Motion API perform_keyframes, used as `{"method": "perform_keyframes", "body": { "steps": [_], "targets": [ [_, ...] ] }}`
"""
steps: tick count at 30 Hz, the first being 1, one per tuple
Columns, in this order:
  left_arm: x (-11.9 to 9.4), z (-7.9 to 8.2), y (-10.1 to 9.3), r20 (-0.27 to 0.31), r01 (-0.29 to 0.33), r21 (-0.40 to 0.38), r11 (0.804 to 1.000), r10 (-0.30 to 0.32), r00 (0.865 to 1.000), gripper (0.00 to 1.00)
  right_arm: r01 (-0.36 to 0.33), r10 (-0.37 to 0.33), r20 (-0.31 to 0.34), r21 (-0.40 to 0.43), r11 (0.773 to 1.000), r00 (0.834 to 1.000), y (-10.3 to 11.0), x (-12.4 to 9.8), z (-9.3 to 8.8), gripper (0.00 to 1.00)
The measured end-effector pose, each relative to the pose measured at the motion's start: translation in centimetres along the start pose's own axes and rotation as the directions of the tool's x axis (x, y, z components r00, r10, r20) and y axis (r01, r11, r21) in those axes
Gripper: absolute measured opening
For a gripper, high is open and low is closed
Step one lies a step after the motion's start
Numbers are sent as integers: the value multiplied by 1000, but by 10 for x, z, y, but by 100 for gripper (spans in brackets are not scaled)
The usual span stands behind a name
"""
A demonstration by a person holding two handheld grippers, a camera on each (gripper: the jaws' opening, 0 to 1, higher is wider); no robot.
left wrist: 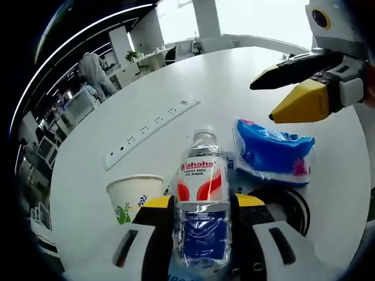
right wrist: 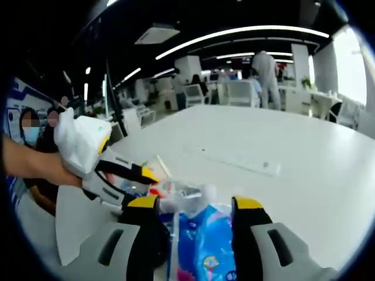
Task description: Arrange the tabletop items into an orderly group along one side of the table until the central work area is clear of visible clutter.
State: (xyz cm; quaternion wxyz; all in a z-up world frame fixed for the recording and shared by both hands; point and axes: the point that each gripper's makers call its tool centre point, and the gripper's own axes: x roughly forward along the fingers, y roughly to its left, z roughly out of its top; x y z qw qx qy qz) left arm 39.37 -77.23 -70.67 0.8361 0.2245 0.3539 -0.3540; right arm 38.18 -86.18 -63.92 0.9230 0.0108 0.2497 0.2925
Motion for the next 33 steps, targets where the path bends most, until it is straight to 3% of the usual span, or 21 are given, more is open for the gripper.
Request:
{"method": "perform_keyframes", "body": {
  "steps": [3, 12, 24, 33],
  "targets": [
    [4, -4, -1, -34, 9, 8, 1000, -9, 999, 39, -2, 2, -2, 1, 1000, 1000, 0, 2, -1, 46],
    [8, -7, -1, -63, 19, -37, 999, -21, 998, 40, -3, 3, -4, -1, 1000, 1000, 1, 3, -1, 46],
    [8, -7, -1, -57, 12, -71, 997, -16, 998, 37, -4, 4, -16, 5, 1000, 1000, -2, 7, -5, 46],
    [4, -4, -2, 57, -17, -40, 999, 19, 998, 36, -11, 11, -26, -3, 1000, 1000, 1, 11, -5, 46]
  ]
}}
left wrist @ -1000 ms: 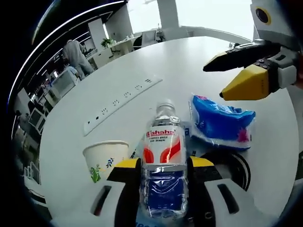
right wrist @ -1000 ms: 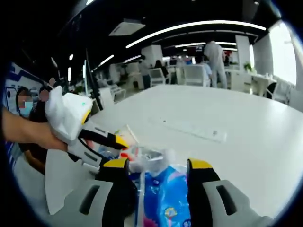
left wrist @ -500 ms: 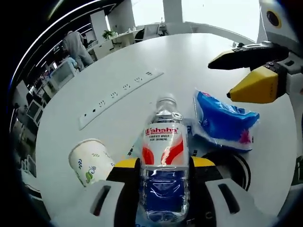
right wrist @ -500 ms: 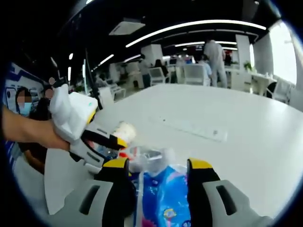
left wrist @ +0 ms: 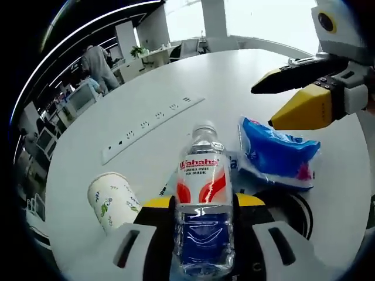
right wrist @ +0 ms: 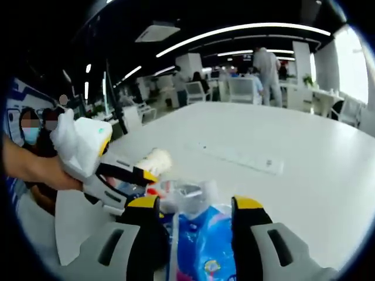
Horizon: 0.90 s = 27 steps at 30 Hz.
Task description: Arrange the tabletop items into an orderly group along one side of the table until the central work area is clear of visible clutter.
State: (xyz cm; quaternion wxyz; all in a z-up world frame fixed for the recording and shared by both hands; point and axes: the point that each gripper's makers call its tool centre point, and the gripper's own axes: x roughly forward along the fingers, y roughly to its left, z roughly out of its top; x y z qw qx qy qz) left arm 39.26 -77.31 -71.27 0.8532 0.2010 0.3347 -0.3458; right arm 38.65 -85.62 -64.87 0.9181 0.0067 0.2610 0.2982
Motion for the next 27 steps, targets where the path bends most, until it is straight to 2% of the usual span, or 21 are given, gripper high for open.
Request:
{"method": "perform_keyframes", "body": {
  "steps": [7, 10, 14, 18, 25, 27],
  "targets": [
    [-1, 4, 1, 60, -20, -6, 1000, 20, 998, 36, -2, 2, -12, -9, 1000, 1000, -4, 5, -2, 46],
    [0, 5, 1, 66, -19, -5, 1000, 20, 998, 36, -3, 3, -14, -10, 1000, 1000, -5, 8, -1, 46],
    [1, 4, 2, 37, -9, -13, 1000, 9, 999, 38, -8, 8, -15, -12, 1000, 1000, -4, 9, -1, 46],
    [2, 2, 2, -35, 9, -21, 1000, -10, 999, 40, -9, 8, -17, -13, 1000, 1000, -4, 8, -1, 46],
    [6, 5, 1, -73, 19, -32, 999, -21, 997, 40, 1, -1, -3, -3, 1000, 1000, -10, 4, 3, 46],
    [6, 11, 0, -66, 24, -28, 999, -26, 998, 41, 4, -4, -3, -1, 1000, 1000, -12, 4, 2, 46]
  ]
}}
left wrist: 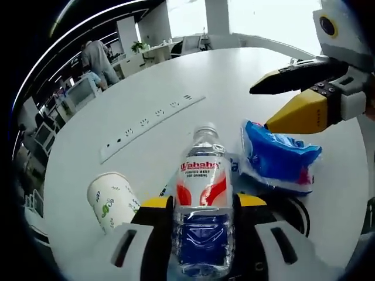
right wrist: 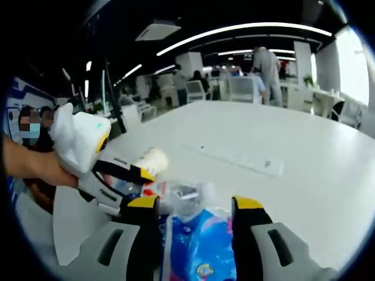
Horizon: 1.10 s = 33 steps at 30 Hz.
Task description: Arrange the tabletop items into an orderly group along one side of the table until the central work area is clear of visible clutter.
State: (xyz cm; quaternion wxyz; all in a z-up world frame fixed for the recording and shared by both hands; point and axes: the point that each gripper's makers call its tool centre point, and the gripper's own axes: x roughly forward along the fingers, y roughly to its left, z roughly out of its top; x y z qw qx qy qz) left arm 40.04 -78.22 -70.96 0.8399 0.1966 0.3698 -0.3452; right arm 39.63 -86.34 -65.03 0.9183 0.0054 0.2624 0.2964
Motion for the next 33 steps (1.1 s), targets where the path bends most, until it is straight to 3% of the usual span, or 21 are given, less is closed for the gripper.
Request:
{"method": "perform_keyframes", "body": {
  "steps": [17, 24, 28, 33],
  "targets": [
    [11, -1, 3, -74, 12, 1, 1000, -11, 997, 39, 10, -10, 2, 10, 1000, 1000, -5, -1, 1, 46],
    [8, 3, 6, 15, -10, -5, 1000, 10, 1000, 33, 8, -8, 0, 7, 1000, 1000, -3, 2, 1, 46],
    [6, 6, 4, 88, -28, 45, 999, 24, 996, 33, 1, -1, -5, 0, 1000, 1000, 1, 6, 1, 46],
    [2, 8, 5, 143, -28, 16, 999, 26, 989, 33, -8, 8, -7, 1, 1000, 1000, 2, 9, 2, 47]
  ]
}}
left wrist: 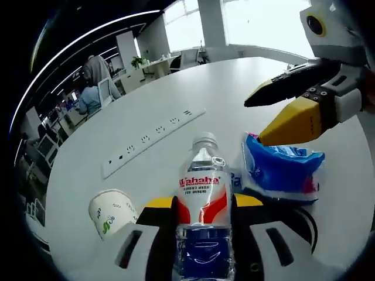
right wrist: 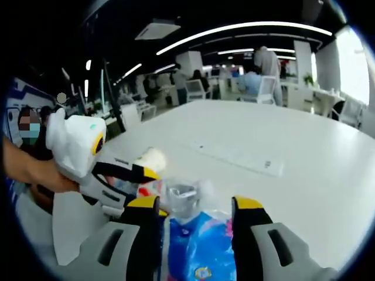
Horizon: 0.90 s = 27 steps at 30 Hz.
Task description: Arrange the tabletop items into an orderly group along one side of the table until the central work area is clear of visible clutter.
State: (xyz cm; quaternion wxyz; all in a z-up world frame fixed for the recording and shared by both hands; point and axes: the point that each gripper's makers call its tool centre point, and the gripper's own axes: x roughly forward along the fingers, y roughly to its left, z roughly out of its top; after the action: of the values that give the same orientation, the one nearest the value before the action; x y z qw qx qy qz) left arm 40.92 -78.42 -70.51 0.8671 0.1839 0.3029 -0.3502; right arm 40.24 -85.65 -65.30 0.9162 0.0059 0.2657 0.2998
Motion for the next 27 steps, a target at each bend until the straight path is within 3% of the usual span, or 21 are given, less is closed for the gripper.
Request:
{"method": "perform_keyframes", "body": {
  "steps": [9, 13, 22, 27],
  "targets": [
    [-5, 5, -2, 92, 5, 1, 1000, -5, 996, 32, -30, 30, 22, 21, 999, 999, 4, 8, 12, 46],
    [-7, 7, -2, 129, 6, -5, 1000, -6, 992, 32, -49, 47, 26, 77, 996, 999, 6, 13, 15, 42],
    [-9, 7, -4, 212, 8, -5, 1000, -7, 977, 33, -61, 64, -18, 135, 989, 998, 4, 26, 12, 39],
    [-5, 9, -4, 190, 14, 18, 1000, -17, 982, 33, -59, 66, -48, 122, 991, 997, 6, 31, 8, 37]
  ]
}}
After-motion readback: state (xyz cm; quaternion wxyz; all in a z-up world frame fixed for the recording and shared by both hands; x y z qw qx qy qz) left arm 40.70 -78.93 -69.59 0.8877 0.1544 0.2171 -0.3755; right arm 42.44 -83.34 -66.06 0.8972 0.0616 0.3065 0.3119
